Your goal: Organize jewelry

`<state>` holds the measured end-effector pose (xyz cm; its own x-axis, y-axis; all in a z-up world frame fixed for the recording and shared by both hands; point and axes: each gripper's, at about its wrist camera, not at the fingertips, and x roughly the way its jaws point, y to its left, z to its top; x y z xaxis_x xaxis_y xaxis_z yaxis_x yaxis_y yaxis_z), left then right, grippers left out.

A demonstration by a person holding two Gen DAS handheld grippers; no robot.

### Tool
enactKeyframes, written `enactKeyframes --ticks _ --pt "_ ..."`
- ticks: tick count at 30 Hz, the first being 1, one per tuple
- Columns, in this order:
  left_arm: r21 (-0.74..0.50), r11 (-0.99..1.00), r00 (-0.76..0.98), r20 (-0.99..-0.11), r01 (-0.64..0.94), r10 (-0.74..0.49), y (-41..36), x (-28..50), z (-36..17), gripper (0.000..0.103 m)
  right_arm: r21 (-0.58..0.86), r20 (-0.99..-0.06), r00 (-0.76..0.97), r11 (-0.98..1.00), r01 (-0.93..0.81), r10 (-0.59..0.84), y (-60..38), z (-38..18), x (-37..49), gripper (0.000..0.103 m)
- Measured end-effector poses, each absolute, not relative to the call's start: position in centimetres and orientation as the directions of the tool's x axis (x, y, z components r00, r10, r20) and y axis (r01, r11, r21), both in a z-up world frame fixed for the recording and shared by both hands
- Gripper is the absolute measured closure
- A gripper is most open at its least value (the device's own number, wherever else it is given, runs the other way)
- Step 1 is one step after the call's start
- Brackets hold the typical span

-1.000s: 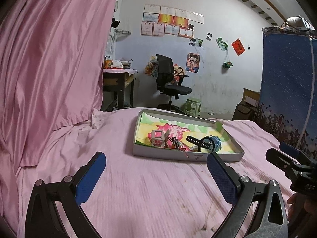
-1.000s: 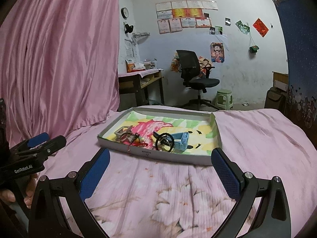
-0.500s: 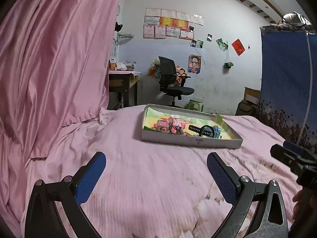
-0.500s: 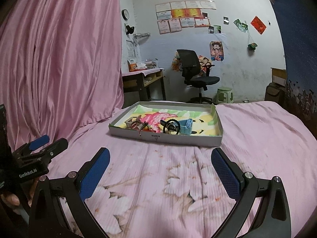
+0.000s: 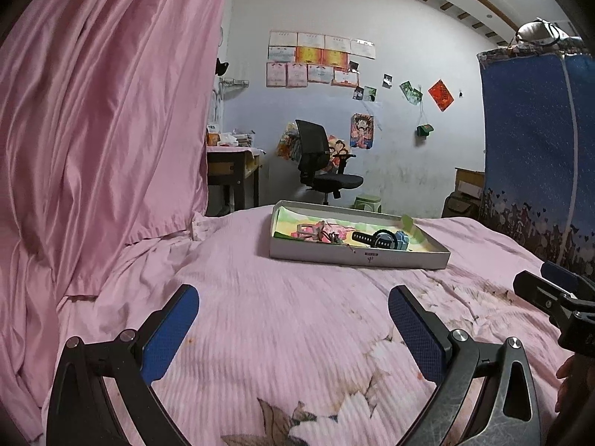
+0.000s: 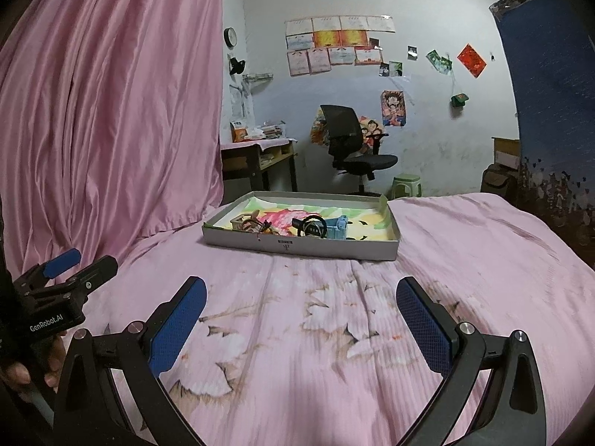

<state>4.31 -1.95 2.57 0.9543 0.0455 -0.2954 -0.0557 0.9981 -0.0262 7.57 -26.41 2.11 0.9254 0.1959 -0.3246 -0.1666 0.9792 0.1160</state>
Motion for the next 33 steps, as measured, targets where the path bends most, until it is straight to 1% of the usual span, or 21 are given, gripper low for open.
enactKeyframes --ticks 8,14,33 --pt "-0.039 0.997 0.961 -0.274 -0.06 0.047 -1.7 3.2 1.3 0.0 0.089 -0.3 0.94 0.986 -0.142 0.162 -26.1 1.7 5.9 0.002" --pt "-0.042 0.998 0.961 -0.275 -0.053 0.04 -1.6 3.1 0.9 0.0 0.106 -0.321 0.936 0.988 -0.115 0.143 -26.5 0.8 5.6 0.002" --pt "-0.033 0.998 0.961 -0.275 -0.046 0.035 -1.8 2.9 0.6 0.0 0.107 -0.32 0.938 0.989 -0.104 0.133 -26.8 0.5 5.7 0.002"
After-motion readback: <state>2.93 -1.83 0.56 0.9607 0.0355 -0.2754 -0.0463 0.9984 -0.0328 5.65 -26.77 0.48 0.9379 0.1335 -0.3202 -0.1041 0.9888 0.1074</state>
